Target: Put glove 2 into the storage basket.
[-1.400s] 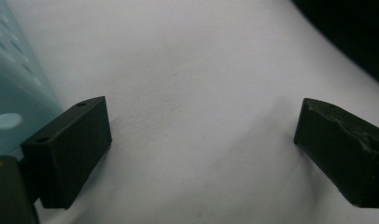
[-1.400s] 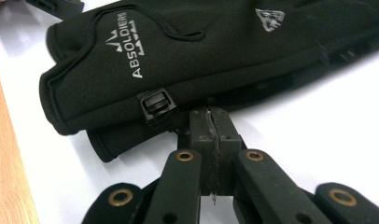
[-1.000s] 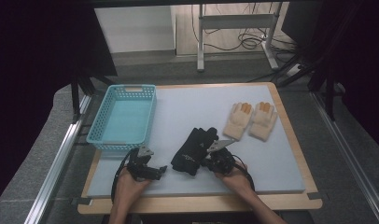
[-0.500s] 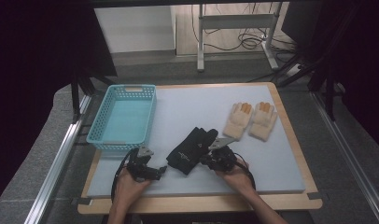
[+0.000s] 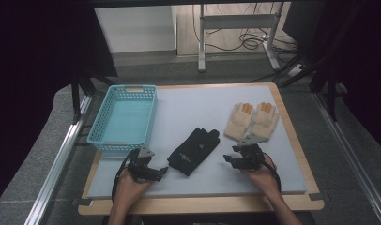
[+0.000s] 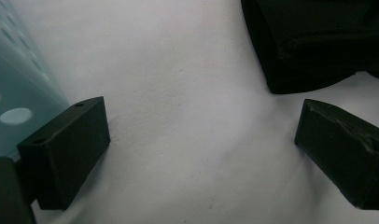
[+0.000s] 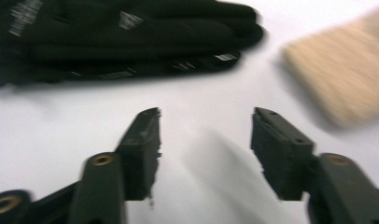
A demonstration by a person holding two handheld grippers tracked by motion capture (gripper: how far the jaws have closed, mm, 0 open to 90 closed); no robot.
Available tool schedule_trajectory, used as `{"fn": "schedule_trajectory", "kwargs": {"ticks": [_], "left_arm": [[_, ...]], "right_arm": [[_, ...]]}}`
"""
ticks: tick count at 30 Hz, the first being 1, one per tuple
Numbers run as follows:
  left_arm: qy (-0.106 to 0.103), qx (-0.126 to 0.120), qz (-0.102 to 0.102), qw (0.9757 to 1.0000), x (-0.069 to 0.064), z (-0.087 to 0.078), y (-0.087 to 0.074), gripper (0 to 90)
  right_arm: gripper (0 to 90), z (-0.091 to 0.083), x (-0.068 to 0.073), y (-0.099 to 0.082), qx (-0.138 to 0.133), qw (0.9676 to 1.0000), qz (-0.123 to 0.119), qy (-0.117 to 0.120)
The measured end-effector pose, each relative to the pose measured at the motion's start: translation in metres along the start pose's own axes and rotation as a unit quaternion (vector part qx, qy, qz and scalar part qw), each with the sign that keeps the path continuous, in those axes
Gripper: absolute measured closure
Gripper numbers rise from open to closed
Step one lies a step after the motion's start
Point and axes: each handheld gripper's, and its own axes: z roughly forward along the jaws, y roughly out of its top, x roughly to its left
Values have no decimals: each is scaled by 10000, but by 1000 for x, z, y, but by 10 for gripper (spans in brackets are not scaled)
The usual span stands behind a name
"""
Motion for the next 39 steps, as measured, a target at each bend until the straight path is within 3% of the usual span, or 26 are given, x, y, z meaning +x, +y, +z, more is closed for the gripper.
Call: {"fn": "schedule_trajectory", "kwargs": {"ticks": [9,13,15,26,30,39], "left_arm": [[-3,0,3,10000,0,0,0,36],[0,-8,-12,10000,0,0,0,36],[-1,-14,2,10000,0,0,0,38],[-110,-75,-95,9999,2,-2,-1,45],[-294,-89,-203,9993,1,-4,0,31],[-692,-222,-132,9973,-14,-19,21,17]], "right_arm": [[248,-17,-31,-24,78,9976,251,-642],[199,-16,-38,-32,208,9965,223,-773],[196,-16,-40,-33,151,9967,316,-734],[183,-15,-39,-34,155,9966,278,-761],[183,-15,-39,-34,152,9966,274,-764],[183,-15,-39,-34,148,9965,262,-777]]}}
